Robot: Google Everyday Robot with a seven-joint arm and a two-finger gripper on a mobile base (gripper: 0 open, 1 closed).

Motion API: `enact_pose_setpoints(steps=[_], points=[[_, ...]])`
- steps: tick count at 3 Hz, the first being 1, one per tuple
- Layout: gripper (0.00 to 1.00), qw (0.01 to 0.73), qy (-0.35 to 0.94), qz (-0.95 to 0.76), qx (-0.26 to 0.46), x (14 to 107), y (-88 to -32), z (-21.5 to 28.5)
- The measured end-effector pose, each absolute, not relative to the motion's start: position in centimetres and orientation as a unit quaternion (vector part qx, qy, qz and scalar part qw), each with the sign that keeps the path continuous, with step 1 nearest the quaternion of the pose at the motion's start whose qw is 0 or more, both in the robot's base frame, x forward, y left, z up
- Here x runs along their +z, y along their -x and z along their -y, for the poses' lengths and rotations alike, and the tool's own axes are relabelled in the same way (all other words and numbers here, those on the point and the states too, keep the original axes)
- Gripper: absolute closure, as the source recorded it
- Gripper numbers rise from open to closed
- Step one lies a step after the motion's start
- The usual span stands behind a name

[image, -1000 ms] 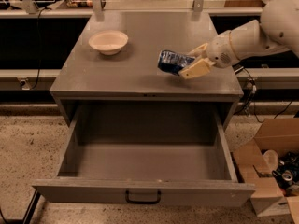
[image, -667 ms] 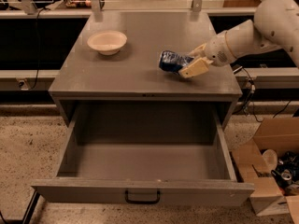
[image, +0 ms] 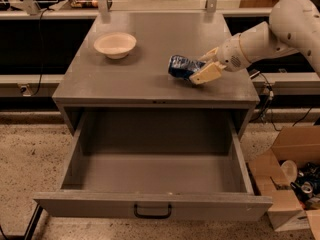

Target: Pick pepsi can from top drawer and place on counter

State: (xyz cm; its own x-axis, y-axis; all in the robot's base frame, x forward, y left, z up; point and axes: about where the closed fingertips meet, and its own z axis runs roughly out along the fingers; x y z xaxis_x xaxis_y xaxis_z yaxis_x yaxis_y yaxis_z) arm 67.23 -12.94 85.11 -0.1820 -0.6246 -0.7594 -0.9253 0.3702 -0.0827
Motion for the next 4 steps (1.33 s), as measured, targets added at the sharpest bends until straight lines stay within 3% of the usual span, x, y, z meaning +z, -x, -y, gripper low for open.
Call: enact_pose_setpoints(steps=[1,2,4], points=[[0.14,0.367,0.524,-0.741,0.206,84.9,-67.3,12.7],[0.0,0.366,0.525,-0.74,0.207,84.7,-67.3,12.5],[0.0,0.365,0.557,-0.724,0.181,86.6,-65.3,13.9]])
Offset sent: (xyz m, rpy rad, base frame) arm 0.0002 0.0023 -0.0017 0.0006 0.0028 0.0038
